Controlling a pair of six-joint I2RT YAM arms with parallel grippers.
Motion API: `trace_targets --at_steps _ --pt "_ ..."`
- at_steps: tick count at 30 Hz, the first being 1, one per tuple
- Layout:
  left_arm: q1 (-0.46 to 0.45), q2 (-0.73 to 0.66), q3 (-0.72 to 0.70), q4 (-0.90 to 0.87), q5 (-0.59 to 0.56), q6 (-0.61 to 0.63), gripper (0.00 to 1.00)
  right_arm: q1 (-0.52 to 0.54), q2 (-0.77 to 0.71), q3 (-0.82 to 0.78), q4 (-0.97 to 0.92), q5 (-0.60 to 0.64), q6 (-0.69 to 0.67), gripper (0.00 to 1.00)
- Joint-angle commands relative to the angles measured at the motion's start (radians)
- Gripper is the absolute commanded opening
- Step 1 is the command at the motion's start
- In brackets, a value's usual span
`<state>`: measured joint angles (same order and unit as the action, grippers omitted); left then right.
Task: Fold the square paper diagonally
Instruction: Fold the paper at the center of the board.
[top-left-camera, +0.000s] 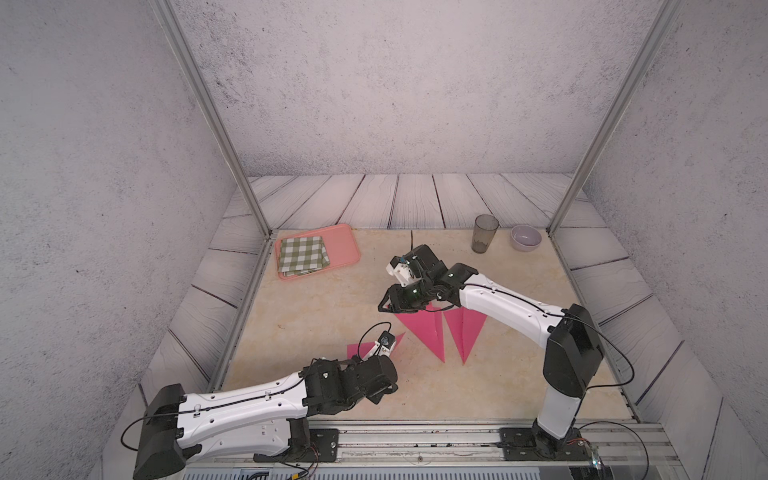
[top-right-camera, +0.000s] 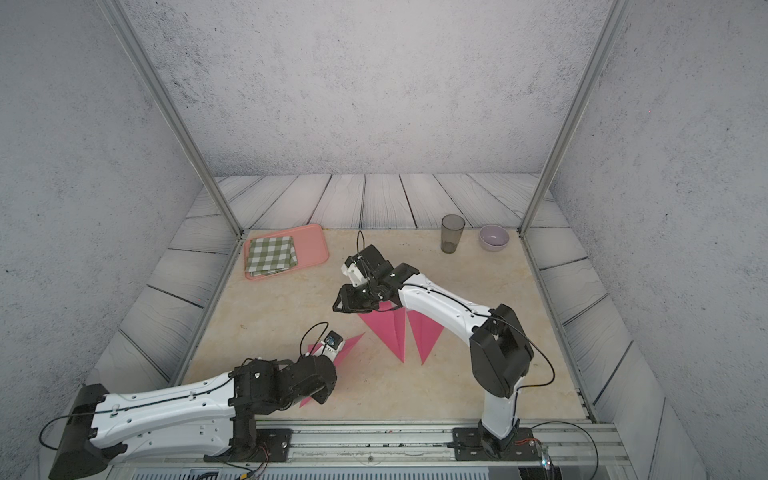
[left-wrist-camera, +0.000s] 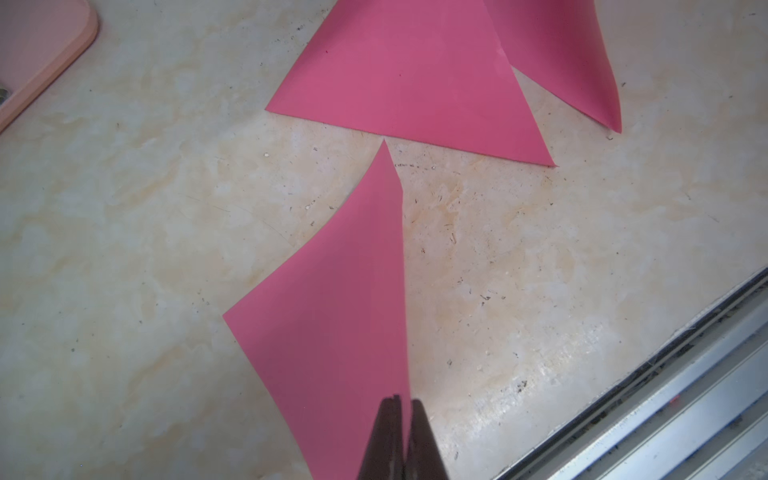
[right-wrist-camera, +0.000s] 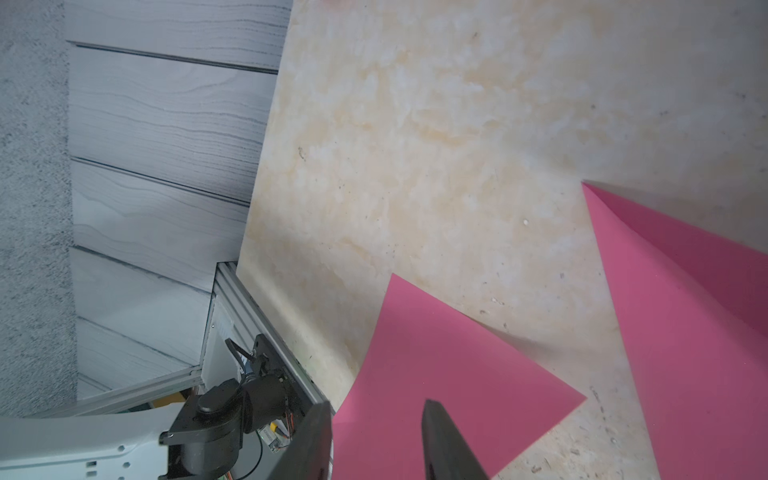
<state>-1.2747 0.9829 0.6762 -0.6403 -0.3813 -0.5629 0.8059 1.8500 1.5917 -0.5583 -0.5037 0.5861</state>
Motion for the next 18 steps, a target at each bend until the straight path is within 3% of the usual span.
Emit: trace_targets --at_steps 1,9,18 --pt "0.0 0.038 -0.006 -0.022 -0.016 0.014 0.0 0.005 0.128 0.075 -0.157 -0.098 -0.175 0.35" --pt "0.001 0.141 0.004 -0.002 0.007 -0.013 0.0 0.007 0.224 0.04 -0.167 -0.051 -0.312 0.34" --pt "0.001 0.142 -0.008 0.024 0.075 -0.02 0.0 0.01 0.288 0.038 -0.111 -0.056 -0.372 0.35"
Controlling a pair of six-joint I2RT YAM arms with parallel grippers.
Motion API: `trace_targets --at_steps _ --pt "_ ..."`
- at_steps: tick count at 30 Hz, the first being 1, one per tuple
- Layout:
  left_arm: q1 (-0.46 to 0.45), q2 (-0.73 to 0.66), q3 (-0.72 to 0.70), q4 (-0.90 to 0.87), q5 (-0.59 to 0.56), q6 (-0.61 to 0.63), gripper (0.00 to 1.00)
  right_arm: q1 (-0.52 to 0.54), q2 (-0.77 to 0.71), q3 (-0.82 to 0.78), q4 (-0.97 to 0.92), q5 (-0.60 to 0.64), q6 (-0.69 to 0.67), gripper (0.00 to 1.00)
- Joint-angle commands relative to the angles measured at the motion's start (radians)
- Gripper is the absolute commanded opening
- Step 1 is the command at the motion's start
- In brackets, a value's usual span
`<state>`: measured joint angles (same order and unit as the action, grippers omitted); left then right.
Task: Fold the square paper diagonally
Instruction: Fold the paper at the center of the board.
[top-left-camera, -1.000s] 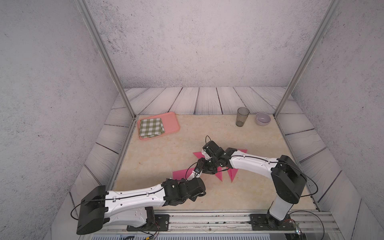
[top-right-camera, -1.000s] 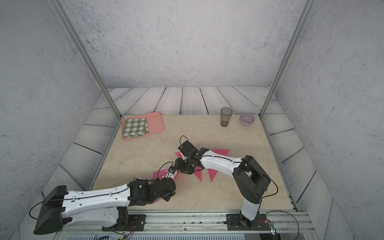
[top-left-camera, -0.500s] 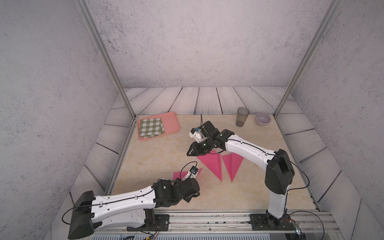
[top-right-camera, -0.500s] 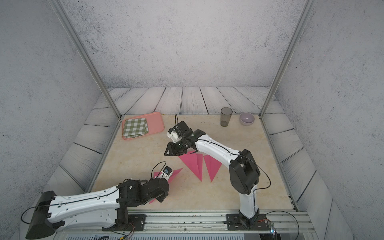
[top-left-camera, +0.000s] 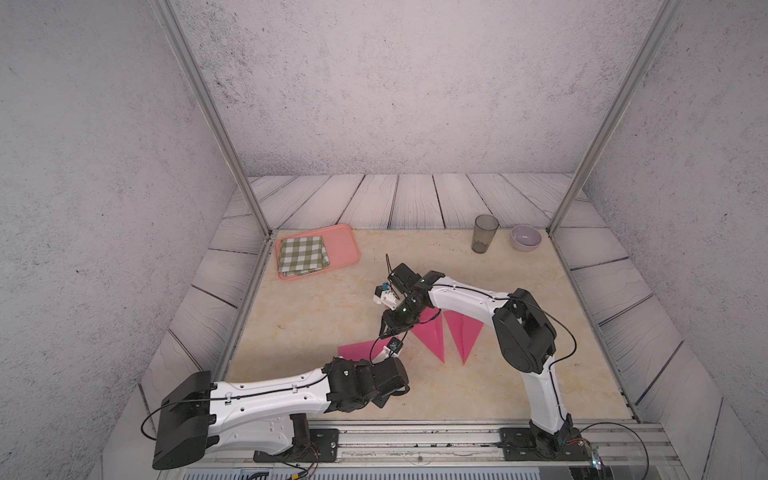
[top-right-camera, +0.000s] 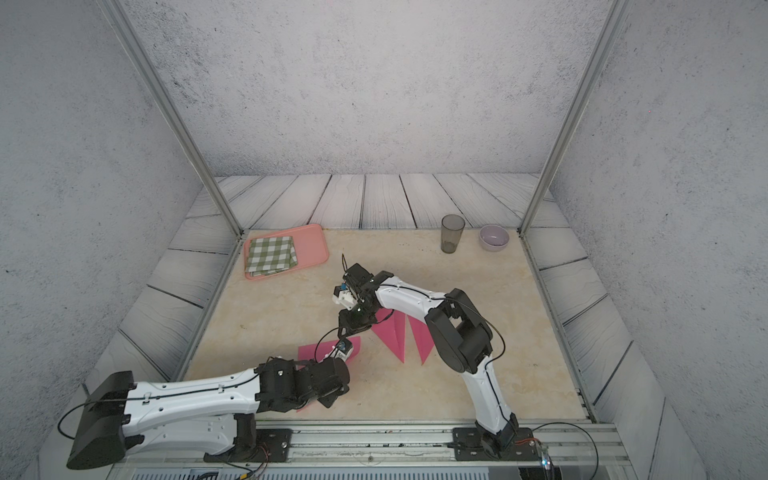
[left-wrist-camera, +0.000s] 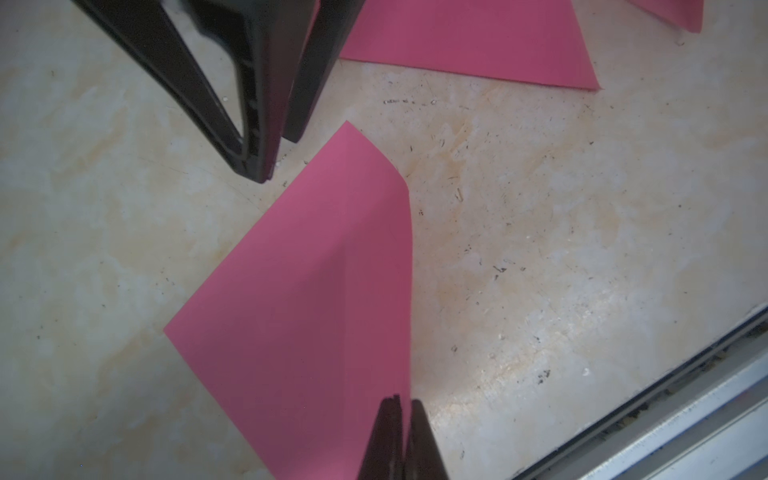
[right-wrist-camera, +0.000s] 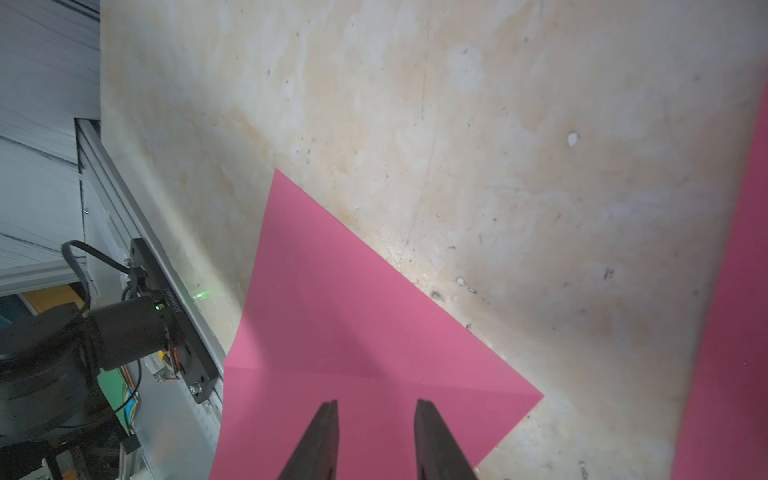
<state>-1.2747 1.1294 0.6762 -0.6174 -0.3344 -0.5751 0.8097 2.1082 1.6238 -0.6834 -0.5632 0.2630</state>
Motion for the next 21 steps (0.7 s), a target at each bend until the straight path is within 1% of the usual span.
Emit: trace_targets --at_steps 1,6,8,13,17,21 --pt "0.001 -0.011 -0.01 0.001 0.037 -0.006 0.0 0.01 0.035 0.011 0.023 0.004 -0.056 0.35" --pt "0.001 -0.037 -0.027 0.01 0.063 0.009 0.0 0.084 0.091 0.105 -0.049 0.01 -0.18 0.33" --pt "0.0 -0.052 -0.033 0.01 0.061 0.009 0.0 0.111 0.119 0.149 -0.077 -0.007 -0.214 0.33" --pt "0.001 -0.095 -0.058 0.028 0.07 0.006 0.0 0.136 0.173 0.228 -0.111 -0.06 -0.274 0.33" --pt "0.001 -0.116 -0.074 0.052 0.066 0.012 0.0 0.152 0.258 0.345 -0.222 -0.019 -0.346 0.32" --pt "0.001 -0.124 -0.073 0.042 0.063 0.009 0.0 0.152 0.329 0.422 -0.289 0.014 -0.37 0.31"
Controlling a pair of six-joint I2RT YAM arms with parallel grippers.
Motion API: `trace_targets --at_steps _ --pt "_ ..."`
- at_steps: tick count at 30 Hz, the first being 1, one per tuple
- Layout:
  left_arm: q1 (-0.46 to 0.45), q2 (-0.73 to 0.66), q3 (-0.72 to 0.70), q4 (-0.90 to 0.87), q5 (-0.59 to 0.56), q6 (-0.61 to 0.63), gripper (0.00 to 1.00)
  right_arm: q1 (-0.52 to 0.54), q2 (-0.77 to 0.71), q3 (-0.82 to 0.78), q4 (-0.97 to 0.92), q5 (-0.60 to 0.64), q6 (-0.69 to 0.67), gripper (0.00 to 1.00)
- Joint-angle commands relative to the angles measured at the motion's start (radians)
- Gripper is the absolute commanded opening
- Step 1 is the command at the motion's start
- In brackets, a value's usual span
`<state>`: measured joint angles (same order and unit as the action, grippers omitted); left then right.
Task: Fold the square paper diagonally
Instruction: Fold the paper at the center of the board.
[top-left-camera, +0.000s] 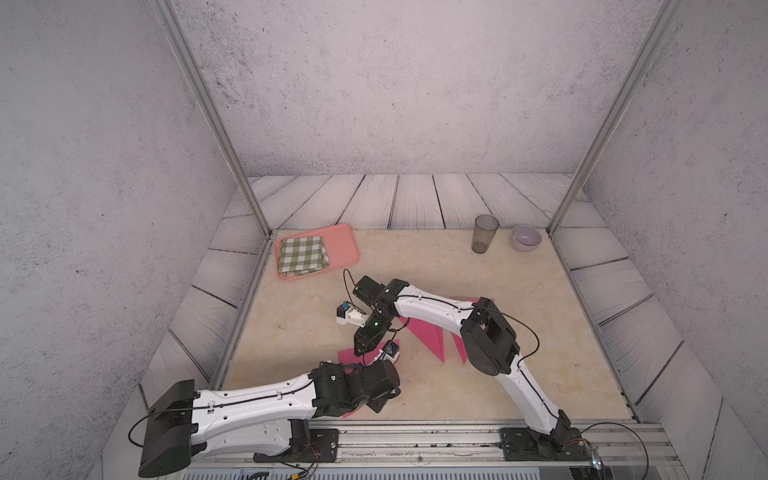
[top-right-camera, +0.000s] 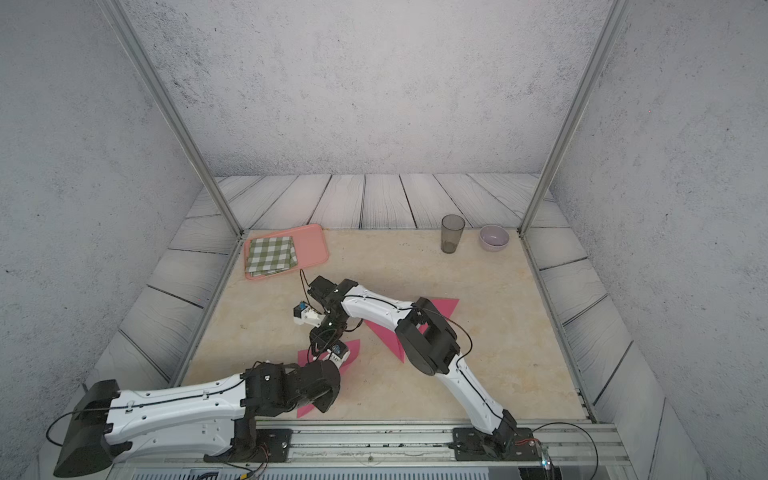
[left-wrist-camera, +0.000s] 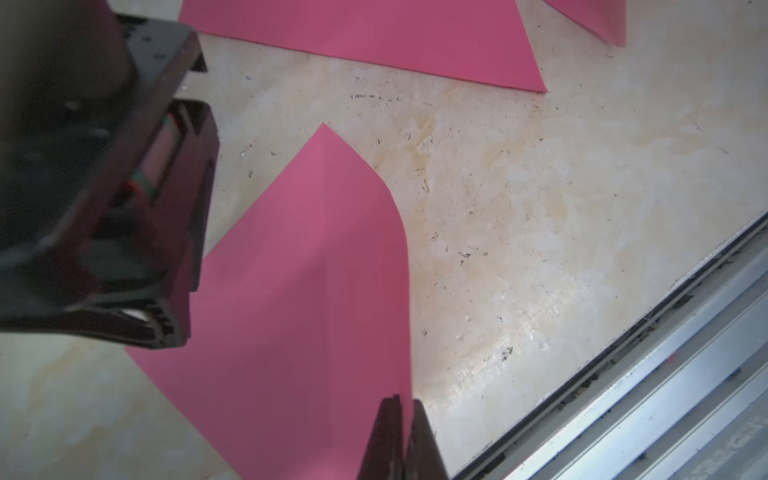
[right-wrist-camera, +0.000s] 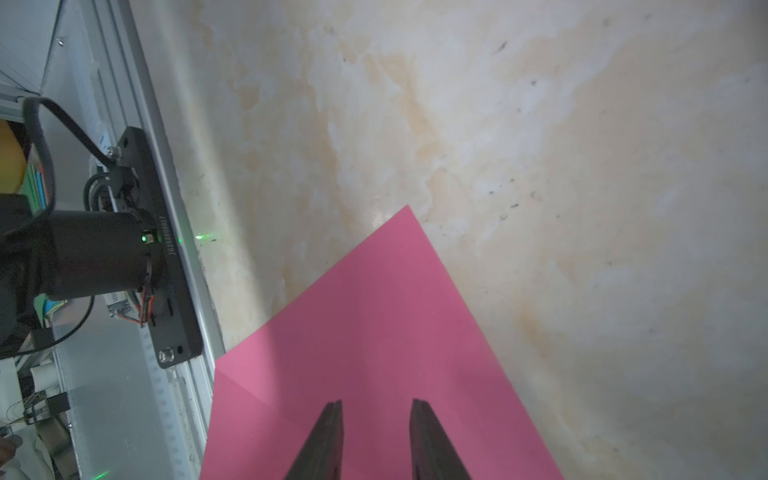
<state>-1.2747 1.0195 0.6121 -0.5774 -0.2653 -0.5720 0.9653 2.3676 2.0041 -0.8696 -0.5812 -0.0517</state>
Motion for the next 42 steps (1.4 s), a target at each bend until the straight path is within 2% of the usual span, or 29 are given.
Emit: trace_targets --at_steps 1,6,15,24,29,33,42 --pt "0.001 -0.015 -0.011 0.0 -0.005 0.005 0.0 -0.003 0.078 0.05 -0.107 0.044 -0.059 0.31" --pt "0.0 -0.015 -0.009 -0.001 -0.002 -0.005 0.0 -0.004 0.105 0.07 -0.127 0.075 -0.072 0.31" --pt "0.0 -0.003 0.018 -0.047 -0.003 -0.04 0.0 -0.039 0.118 0.069 -0.112 0.132 -0.026 0.2" --pt "0.009 -0.046 0.061 -0.163 -0.153 -0.098 0.0 -0.1 0.029 -0.066 -0.07 0.103 0.078 0.19" --pt "0.093 -0.039 0.079 -0.193 -0.152 -0.085 0.0 -0.105 0.003 -0.112 -0.065 0.092 0.096 0.19" --pt "0.2 -0.018 0.075 -0.146 -0.036 -0.011 0.0 -0.107 -0.007 -0.134 -0.051 0.09 0.104 0.2" --pt "0.26 0.134 0.105 -0.073 -0.054 0.05 0.0 -0.129 -0.012 -0.15 -0.043 0.053 0.122 0.22"
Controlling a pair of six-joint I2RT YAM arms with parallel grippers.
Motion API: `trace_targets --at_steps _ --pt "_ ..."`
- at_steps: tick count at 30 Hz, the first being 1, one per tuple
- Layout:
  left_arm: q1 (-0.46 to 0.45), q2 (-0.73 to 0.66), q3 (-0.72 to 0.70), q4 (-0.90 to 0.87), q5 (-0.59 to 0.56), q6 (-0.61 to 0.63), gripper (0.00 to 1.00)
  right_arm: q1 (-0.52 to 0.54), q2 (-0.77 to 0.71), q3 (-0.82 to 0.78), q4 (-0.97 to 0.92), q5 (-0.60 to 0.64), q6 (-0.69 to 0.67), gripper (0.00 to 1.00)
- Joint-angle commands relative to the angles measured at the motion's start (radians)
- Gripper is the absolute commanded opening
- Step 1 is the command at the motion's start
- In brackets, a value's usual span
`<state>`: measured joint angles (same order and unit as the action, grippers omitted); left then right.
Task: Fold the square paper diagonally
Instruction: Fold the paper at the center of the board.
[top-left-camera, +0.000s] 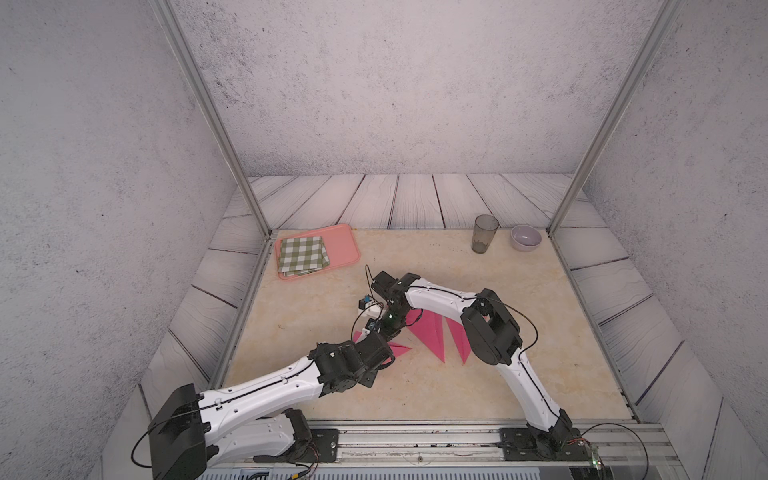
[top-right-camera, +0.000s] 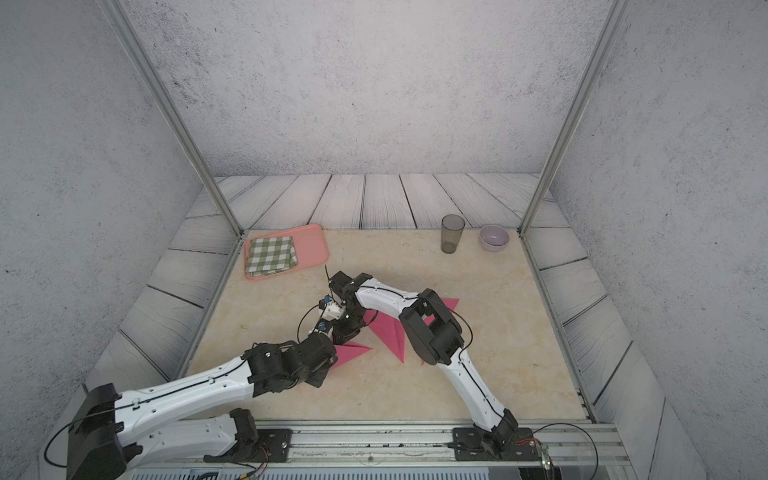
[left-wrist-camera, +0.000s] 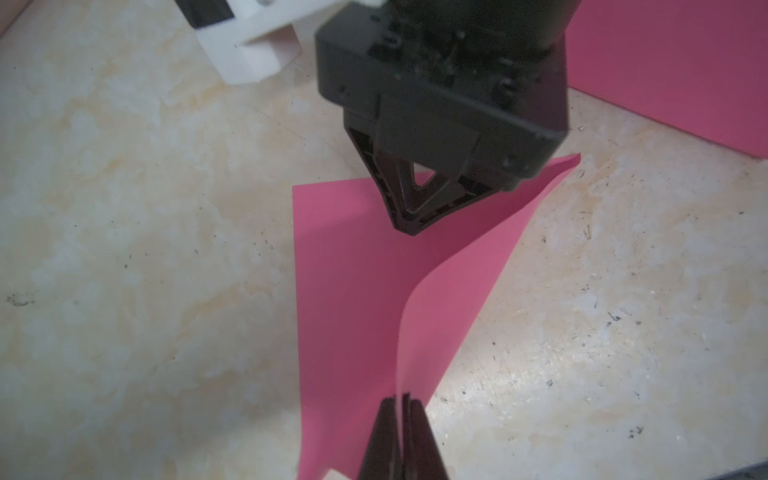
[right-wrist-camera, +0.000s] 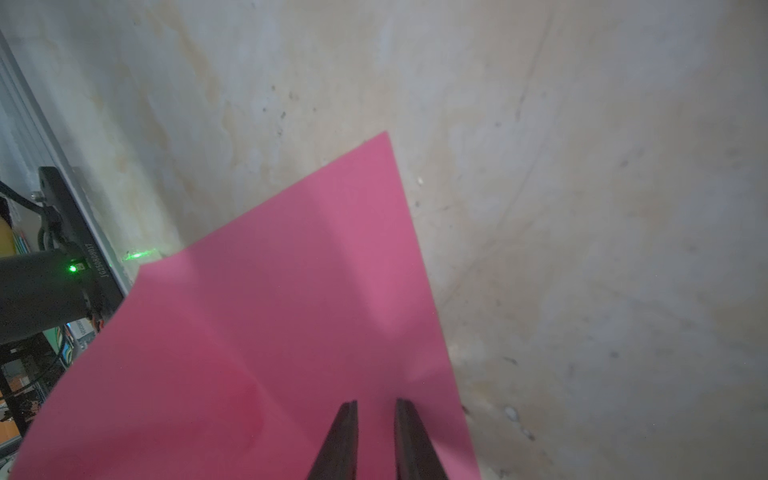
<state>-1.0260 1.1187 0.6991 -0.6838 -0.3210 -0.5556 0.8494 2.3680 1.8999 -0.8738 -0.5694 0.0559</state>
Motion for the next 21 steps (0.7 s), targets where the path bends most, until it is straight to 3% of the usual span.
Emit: trace_targets --at_steps 1,11,21 --pt "0.014 0.054 0.015 0.046 0.002 0.034 0.0 -0.017 -0.018 -0.055 -0.031 0.036 0.018 0.22" --pt "0.069 0.13 0.013 0.096 0.009 0.039 0.0 -0.025 -0.061 -0.098 -0.017 0.043 0.023 0.32" --pt "0.079 0.133 0.087 -0.021 0.104 0.054 0.0 -0.027 -0.151 -0.164 0.1 0.096 0.078 0.53"
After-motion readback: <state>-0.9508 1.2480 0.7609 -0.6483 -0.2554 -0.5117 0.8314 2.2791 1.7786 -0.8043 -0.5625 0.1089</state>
